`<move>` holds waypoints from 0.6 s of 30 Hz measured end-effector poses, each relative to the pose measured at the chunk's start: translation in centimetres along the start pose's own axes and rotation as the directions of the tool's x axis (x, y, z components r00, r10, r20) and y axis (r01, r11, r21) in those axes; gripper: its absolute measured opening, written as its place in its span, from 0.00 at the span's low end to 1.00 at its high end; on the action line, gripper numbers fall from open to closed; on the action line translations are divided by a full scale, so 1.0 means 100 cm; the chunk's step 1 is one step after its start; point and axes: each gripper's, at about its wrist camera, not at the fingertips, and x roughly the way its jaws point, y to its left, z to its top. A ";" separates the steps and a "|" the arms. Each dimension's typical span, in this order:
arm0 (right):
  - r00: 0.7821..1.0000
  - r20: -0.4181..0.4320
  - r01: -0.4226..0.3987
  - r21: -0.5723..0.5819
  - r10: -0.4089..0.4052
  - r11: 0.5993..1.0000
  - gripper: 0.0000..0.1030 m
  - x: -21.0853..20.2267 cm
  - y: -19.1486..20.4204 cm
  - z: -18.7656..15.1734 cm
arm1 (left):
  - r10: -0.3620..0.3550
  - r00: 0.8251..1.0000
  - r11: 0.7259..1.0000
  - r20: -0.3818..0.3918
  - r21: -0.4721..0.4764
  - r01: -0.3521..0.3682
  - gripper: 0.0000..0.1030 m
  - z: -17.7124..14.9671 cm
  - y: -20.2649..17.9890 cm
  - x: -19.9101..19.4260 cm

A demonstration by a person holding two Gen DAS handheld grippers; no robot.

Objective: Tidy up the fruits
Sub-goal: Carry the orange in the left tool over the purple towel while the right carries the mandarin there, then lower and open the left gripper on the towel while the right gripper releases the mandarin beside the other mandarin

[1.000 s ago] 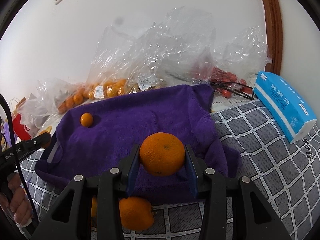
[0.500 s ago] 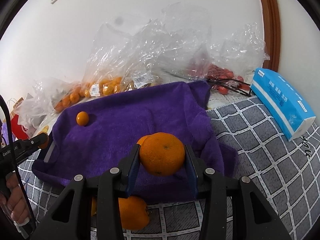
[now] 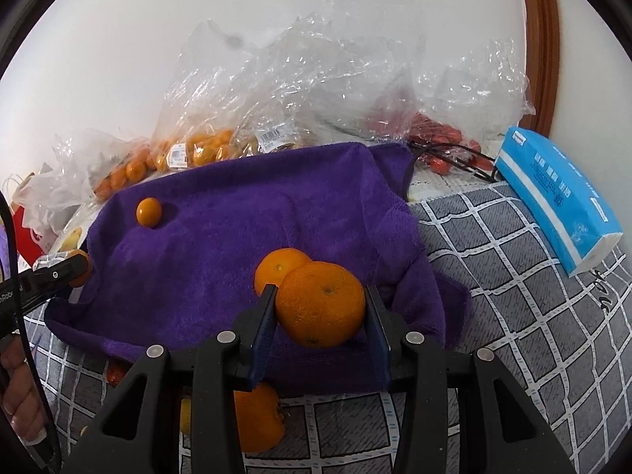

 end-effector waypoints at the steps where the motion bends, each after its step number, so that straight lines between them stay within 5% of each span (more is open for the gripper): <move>1: 1.000 0.000 0.006 -0.007 -0.006 1.000 0.41 0.000 0.001 0.000 | 0.002 1.000 1.000 -0.002 0.005 -0.002 0.29 0.000 -0.001 0.001; 18: 0.999 0.001 0.046 -0.045 -0.046 0.998 0.41 0.001 0.006 -0.001 | 0.070 0.997 0.993 -0.028 0.098 -0.067 0.29 -0.004 -0.014 0.011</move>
